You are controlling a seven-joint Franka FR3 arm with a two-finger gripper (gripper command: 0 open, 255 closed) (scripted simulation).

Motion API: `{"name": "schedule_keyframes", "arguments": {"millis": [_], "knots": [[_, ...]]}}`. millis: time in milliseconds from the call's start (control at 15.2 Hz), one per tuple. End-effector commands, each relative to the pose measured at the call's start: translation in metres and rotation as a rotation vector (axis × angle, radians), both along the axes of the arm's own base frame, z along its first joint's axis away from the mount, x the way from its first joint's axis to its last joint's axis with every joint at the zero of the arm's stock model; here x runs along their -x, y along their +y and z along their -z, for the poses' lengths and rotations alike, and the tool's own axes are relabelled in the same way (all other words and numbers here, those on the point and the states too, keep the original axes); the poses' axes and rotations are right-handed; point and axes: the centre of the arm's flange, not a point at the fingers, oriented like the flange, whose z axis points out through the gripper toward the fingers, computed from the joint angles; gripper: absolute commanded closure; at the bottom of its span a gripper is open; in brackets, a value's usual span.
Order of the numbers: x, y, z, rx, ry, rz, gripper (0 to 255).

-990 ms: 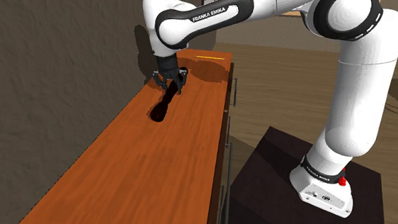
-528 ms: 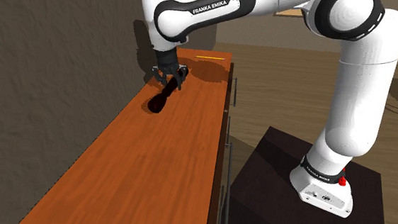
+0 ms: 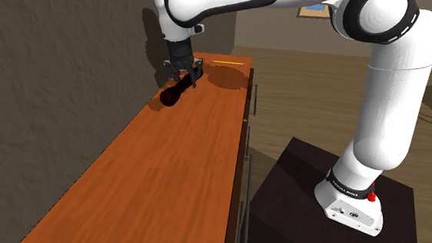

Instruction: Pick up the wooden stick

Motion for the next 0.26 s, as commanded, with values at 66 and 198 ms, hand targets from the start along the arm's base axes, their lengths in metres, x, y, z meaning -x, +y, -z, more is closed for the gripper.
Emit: {"name": "schedule_keyframes", "arguments": {"millis": [66,198], "knots": [[-0.0002,0.0001,-0.0163,0.000,0.000,0.000,255],[-0.0002,0.0001,-0.0171,0.000,0.000,0.000,255]]}}
